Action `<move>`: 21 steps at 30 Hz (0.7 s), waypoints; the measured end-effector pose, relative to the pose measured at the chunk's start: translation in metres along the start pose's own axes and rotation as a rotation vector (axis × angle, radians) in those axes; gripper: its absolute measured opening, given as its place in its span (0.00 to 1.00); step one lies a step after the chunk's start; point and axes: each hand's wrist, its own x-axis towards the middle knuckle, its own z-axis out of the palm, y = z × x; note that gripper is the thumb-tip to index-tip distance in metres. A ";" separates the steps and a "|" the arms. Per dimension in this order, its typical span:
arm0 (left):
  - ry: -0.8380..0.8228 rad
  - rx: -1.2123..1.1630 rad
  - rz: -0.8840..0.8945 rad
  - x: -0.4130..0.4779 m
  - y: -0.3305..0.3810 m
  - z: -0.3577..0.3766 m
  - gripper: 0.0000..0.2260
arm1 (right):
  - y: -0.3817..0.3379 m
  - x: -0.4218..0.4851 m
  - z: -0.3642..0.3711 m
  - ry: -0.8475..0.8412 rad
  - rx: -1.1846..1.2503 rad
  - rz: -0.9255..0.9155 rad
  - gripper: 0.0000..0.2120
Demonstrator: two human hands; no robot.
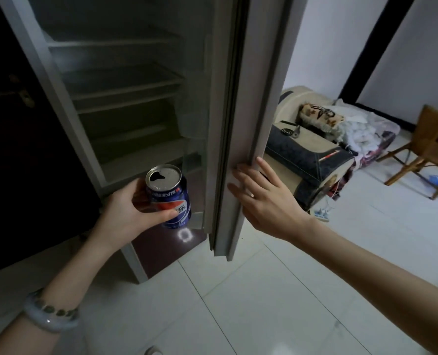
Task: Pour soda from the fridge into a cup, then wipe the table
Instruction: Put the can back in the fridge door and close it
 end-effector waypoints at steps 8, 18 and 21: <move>-0.152 -0.037 0.078 0.013 0.027 0.054 0.26 | 0.020 -0.057 0.001 -0.270 0.015 0.376 0.36; -0.309 -0.059 0.135 0.065 0.039 0.116 0.25 | 0.048 -0.074 0.020 -0.319 0.238 0.757 0.37; -0.348 -0.076 0.161 0.088 0.042 0.130 0.25 | 0.064 -0.073 0.027 -0.313 0.308 0.867 0.40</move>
